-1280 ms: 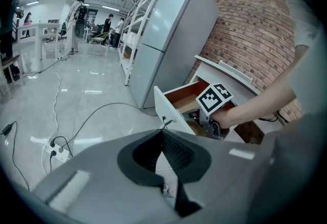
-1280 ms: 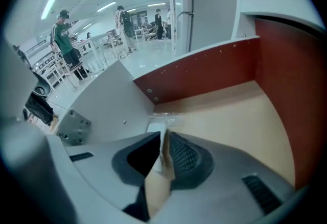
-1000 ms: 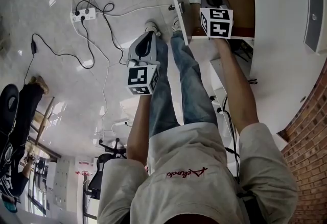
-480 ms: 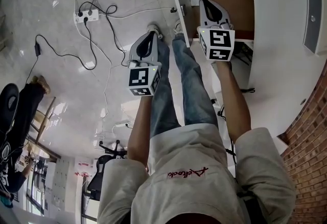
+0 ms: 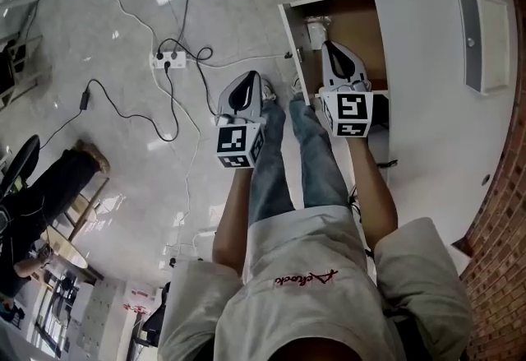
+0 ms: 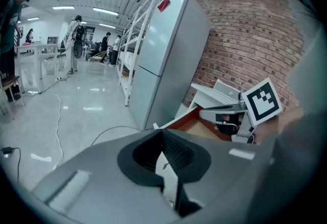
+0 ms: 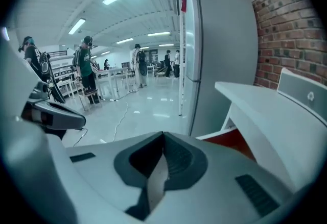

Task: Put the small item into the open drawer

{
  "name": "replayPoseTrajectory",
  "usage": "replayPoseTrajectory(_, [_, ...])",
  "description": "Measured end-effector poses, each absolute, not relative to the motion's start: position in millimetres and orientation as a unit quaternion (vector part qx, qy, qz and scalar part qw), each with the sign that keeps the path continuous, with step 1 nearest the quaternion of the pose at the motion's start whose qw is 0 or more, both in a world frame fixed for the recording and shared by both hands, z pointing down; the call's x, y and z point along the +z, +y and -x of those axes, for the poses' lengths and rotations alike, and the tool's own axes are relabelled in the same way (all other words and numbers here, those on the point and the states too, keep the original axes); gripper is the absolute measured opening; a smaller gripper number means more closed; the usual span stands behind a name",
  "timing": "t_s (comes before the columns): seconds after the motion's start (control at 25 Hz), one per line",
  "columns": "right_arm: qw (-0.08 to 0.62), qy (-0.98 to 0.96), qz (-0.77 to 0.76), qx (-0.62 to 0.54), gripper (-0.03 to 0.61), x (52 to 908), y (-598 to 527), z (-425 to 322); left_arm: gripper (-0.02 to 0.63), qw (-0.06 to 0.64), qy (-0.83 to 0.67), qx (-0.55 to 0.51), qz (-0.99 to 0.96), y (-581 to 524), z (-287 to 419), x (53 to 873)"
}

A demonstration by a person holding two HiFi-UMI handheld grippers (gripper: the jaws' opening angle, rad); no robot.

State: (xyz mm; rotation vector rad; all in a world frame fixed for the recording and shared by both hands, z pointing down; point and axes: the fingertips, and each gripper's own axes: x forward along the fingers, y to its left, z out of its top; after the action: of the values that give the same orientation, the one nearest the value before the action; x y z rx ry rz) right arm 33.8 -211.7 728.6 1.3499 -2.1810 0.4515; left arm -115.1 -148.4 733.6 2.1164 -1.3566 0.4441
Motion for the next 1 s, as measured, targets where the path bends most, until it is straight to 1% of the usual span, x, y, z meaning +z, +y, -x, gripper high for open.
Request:
replayPoseTrajectory(0.16, [0.236, -0.819, -0.504, 0.141, 0.012, 680.7, -229.6, -26.4, 0.009, 0.244, -0.518, 0.155, -0.805, -183.8, 121.5, 688.8])
replayPoseTrajectory(0.4, [0.213, -0.829, -0.505, 0.112, 0.012, 607.7, -242.3, -26.7, 0.009, 0.196, -0.541, 0.144, -0.805, -213.6, 137.3, 616.7])
replayPoseTrajectory(1.0, [0.150, -0.846, -0.510, 0.034, 0.012, 451.1, -275.2, -44.6, 0.009, 0.116, -0.592, 0.114, -0.789, -227.4, 159.6, 474.9])
